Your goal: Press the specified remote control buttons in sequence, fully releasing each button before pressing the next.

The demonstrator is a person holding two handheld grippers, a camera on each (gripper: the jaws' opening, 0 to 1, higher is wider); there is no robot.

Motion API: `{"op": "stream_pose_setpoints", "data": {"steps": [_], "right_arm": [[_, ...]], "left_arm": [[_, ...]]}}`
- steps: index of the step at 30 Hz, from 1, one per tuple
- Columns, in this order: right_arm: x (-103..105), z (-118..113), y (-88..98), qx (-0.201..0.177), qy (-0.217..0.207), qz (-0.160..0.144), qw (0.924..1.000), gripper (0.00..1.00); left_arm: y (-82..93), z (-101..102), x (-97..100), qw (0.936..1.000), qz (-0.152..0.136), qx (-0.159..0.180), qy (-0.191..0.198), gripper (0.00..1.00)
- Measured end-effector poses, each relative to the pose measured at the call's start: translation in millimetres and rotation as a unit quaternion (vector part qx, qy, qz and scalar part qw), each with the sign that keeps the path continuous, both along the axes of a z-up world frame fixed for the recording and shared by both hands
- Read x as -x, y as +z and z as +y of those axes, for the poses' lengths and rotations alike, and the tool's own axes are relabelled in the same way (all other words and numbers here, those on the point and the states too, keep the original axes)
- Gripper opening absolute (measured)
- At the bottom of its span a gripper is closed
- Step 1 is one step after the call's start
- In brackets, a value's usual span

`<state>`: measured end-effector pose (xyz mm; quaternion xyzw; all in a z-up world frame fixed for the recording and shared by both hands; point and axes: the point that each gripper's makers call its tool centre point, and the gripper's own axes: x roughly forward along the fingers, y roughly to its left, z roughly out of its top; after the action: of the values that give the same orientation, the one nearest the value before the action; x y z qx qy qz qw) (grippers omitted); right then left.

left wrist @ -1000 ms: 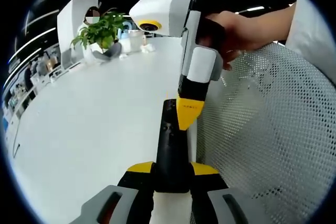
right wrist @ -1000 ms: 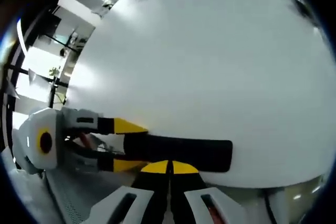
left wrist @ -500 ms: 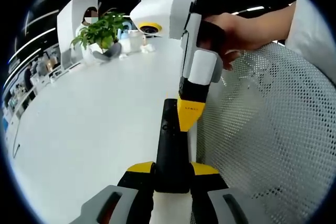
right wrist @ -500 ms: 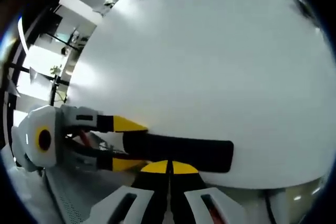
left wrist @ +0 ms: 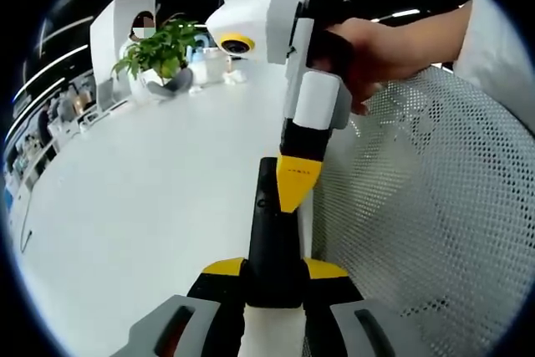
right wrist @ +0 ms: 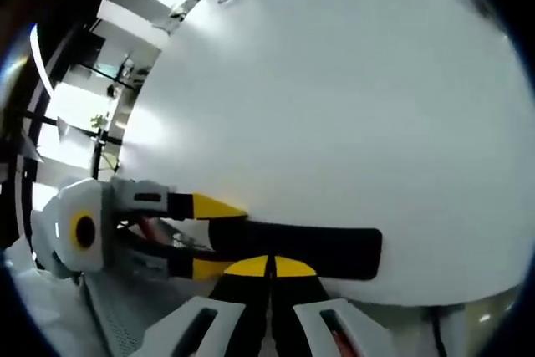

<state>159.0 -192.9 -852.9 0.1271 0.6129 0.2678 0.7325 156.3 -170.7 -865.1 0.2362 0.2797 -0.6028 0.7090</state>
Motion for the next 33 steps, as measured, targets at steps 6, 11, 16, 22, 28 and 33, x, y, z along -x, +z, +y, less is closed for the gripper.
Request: {"op": "stream_pose_setpoints", "data": {"steps": [6,11,16,22,28,33], "right_arm": [[-2.0,0.0,-2.1,0.004,0.006,-0.009,0.9999,0.0],[-4.6,0.1,-1.9,-0.005,-0.001,-0.009,0.9999,0.0],[-2.2,2.7,-3.6,-0.006,0.005,-0.005,1.0,0.0],[-2.8,1.5,-4.1,-0.003,0.0,-0.007,1.0,0.0],[-3.8,1.0,-4.7,-0.001,-0.002,-0.009,1.0,0.0],[-4.6,0.8,-5.2,-0.005,-0.009,-0.009,0.9999,0.0]], "left_arm": [[0.3,-0.6,0.3,1.0,-0.001,-0.001,-0.002,0.25],[0.2,-1.4,1.4,1.0,-0.001,-0.001,-0.007,0.25],[0.7,-2.0,2.4,1.0,0.0,-0.002,-0.009,0.25],[0.5,-2.0,1.9,1.0,0.001,-0.001,-0.009,0.25],[0.5,-2.2,1.8,1.0,0.002,0.0,-0.008,0.25],[0.6,-2.2,1.7,1.0,0.002,0.002,-0.007,0.25]]}}
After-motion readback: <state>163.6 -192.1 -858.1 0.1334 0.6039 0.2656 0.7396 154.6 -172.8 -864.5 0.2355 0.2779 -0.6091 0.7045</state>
